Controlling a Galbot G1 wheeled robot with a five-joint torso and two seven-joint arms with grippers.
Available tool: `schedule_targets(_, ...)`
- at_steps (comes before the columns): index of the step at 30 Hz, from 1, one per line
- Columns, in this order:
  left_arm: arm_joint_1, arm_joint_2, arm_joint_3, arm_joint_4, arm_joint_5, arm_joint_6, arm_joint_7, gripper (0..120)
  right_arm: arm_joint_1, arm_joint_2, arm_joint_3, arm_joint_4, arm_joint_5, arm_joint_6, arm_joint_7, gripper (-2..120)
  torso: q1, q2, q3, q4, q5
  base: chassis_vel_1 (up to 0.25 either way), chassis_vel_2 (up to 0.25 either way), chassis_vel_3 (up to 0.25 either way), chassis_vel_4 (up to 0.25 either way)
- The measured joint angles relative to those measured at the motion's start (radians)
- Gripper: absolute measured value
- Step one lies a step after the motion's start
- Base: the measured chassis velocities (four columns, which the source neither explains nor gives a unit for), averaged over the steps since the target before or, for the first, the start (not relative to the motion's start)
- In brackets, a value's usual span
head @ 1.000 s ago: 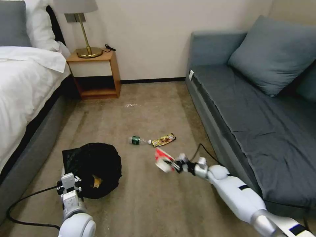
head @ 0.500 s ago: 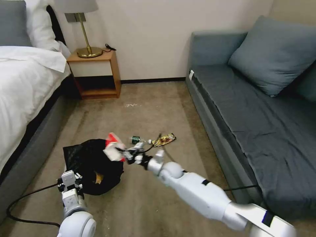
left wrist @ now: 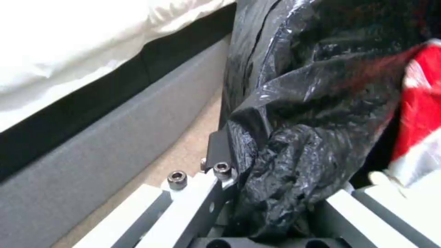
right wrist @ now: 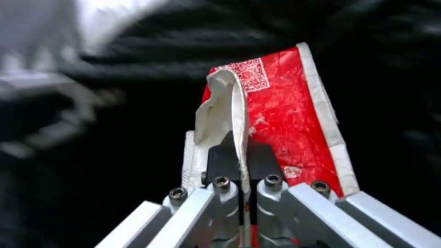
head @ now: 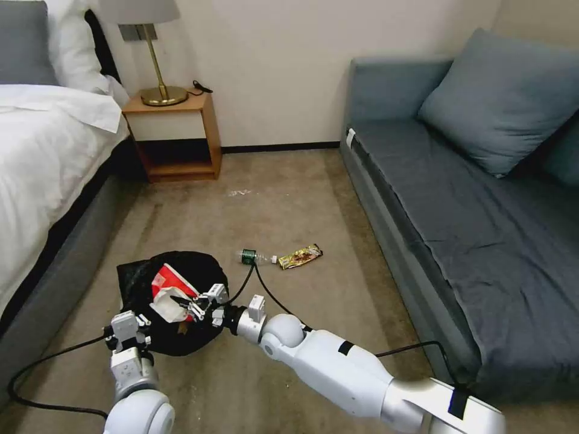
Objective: Pick up the trash bin, then pick up the garbage on the floor and place it into the trash bin.
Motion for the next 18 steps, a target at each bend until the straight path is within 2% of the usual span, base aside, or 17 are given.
schedule_targets(4,0.003,0.002,-0.008,-0.001,-0.002,-0.005,0.0,3,-0.012,-0.011,-0.008,-0.007,-0.047,0.02,0.062,16,0.0,0.0,0.0,-0.0001,0.0,0.0,0.0,0.0,0.0)
schedule_targets(5,0.003,0.002,-0.008,-0.001,-0.002,-0.005,0.0,3,-0.012,-0.011,-0.008,-0.007,-0.047,0.02,0.062,16,0.0,0.0,0.0,-0.0001,0.0,0.0,0.0,0.0,0.0)
schedule_targets(9,-0.001,0.003,-0.008,0.001,-0.004,-0.008,0.0,3,-0.023,-0.022,-0.014,0.009,-0.084,0.026,0.063,33,0.0,0.0,0.0,-0.0001,0.0001,0.0,0.0,0.0,0.0)
schedule_targets(10,-0.001,0.003,-0.008,0.001,-0.004,-0.008,0.0,3,-0.023,-0.022,-0.014,0.009,-0.084,0.026,0.063,33,0.0,0.0,0.0,-0.0001,0.0001,0.0,0.0,0.0,0.0)
schedule_targets(14,-0.009,0.0,-0.008,0.011,-0.005,-0.009,-0.001,3,-0.026,-0.028,-0.016,0.019,-0.106,0.038,0.059,53,0.0,0.0,0.0,-0.0001,0.0001,0.0,0.0,0.0,0.0)
schedule_targets(15,-0.009,0.0,-0.008,0.011,-0.005,-0.009,-0.001,3,-0.026,-0.028,-0.016,0.019,-0.106,0.038,0.059,53,0.0,0.0,0.0,-0.0001,0.0001,0.0,0.0,0.0,0.0)
schedule_targets(18,-0.015,0.001,-0.017,0.026,-0.009,-0.015,-0.005,3,-0.029,-0.041,-0.011,0.031,-0.124,0.052,0.051,67,0.0,0.0,0.0,-0.0001,0.0001,0.0,0.0,0.0,0.0)
